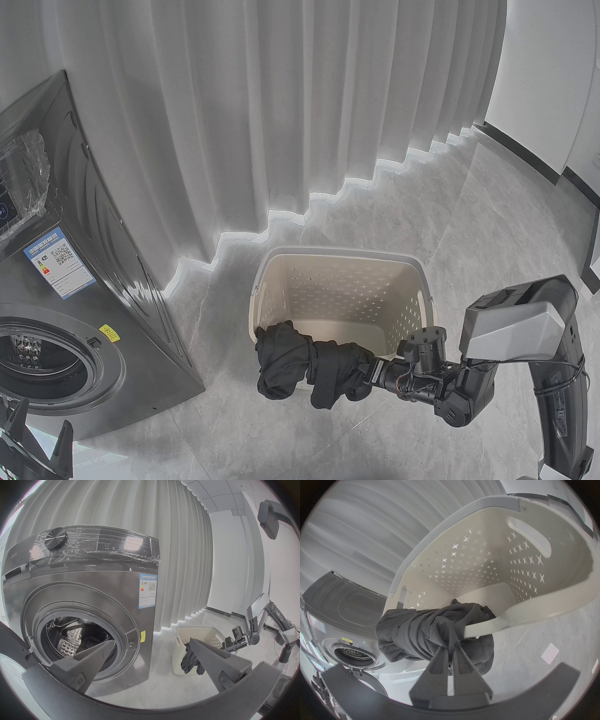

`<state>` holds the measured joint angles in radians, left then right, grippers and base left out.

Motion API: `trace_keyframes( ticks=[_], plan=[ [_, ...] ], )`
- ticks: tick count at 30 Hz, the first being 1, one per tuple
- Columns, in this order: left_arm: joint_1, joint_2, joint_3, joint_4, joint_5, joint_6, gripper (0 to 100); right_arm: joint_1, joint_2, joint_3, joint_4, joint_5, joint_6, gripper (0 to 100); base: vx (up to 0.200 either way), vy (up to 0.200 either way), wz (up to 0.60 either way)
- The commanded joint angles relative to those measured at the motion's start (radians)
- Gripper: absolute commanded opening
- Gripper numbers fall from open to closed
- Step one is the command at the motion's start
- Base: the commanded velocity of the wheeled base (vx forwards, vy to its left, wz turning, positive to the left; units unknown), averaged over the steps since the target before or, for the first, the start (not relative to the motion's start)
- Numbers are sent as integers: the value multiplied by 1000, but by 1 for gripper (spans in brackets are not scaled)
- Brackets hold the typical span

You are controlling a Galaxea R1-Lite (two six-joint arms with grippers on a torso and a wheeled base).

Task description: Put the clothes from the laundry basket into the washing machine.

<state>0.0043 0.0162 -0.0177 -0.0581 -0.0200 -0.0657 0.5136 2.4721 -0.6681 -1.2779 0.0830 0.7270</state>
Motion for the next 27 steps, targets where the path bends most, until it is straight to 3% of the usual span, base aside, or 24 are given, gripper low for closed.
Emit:
trace_keyframes(
  ticks=[1,10,17,27],
  plan=[
    [0,-15,15,0,0,0,100,29,-67,76,-66,3,-5,0,0,0,0],
    [0,-15,15,0,0,0,100,77,-283,216,-158,-2,-14,0,0,0,0],
    [0,-15,15,0,0,0,100,80,-535,272,-143,4,-70,0,0,0,0],
    [0,-15,15,0,0,-2,100,236,-937,288,-3,26,-75,0,0,0,0]
  ],
)
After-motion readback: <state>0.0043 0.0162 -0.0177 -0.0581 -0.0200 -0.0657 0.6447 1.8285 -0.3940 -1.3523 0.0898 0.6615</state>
